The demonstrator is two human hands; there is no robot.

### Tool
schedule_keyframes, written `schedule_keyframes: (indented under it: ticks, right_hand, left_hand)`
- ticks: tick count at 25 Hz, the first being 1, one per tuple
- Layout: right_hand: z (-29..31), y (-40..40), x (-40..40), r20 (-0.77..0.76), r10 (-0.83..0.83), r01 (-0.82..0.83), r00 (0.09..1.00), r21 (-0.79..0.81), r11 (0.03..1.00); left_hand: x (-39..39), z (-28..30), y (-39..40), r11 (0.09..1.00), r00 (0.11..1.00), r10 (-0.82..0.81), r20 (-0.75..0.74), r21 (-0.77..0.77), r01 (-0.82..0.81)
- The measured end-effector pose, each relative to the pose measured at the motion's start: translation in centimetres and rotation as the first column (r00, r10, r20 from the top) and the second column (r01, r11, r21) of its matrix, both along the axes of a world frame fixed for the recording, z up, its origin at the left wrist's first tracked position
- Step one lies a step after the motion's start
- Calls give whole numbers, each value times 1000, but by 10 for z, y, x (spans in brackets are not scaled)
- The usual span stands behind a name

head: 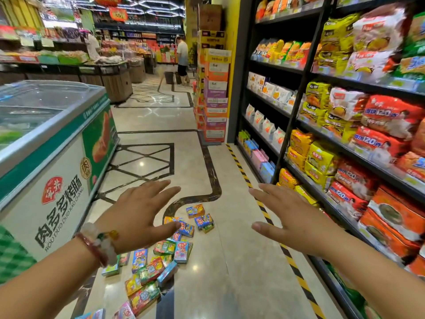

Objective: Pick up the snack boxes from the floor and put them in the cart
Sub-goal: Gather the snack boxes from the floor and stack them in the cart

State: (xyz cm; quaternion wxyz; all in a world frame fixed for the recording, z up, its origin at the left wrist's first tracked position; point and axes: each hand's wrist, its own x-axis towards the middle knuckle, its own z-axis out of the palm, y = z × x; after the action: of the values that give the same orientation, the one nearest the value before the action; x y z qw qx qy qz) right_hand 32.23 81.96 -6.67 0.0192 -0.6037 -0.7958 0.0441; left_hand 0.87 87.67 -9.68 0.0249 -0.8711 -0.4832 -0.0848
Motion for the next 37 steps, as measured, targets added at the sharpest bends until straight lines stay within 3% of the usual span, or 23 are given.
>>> schedule_keyframes:
  ticks: [10, 14, 20, 26, 30, 31, 33, 34, 37]
  right_hand:
    - [-43, 269, 15, -10, 109, -109, 994, 5, 994]
    - [-60, 348, 9, -5, 155, -155, 988, -8, 988]
    - [-99, 474, 7, -45, 147, -148, 988, -27, 989]
    - [-152, 598, -1, -70, 87, -92, 994, -66, 994]
    - [-227, 677, -1, -35, 86, -92, 996, -211, 973]
    - [-246, 691, 1, -33, 86, -91, 996, -196, 976]
    - [-330, 730, 2, -108, 79, -98, 991, -176, 980]
    - [-338, 734, 3, -116, 68, -84, 991, -141, 986]
    - [-495, 764, 0, -144, 123, -157, 982, -256, 954]
  left_hand:
    - [22, -33, 229, 996, 996, 87, 25, -23, -86]
    - [19, -54, 304, 995, 994, 89, -60, 48, -86]
    - [22, -92, 433, 994, 999, 37, -38, 104, -33]
    - [28, -141, 582, 1000, 1000, -1, -8, 11, 1]
    - [36, -204, 662, 998, 999, -51, -10, -37, 51]
    - [37, -217, 673, 999, 999, -37, -8, -28, 37]
    - [41, -296, 704, 998, 1000, 2, 22, -66, -1]
    - [43, -301, 705, 998, 998, 25, 52, -56, -22]
    - [51, -458, 720, 985, 994, 81, 70, -157, -70]
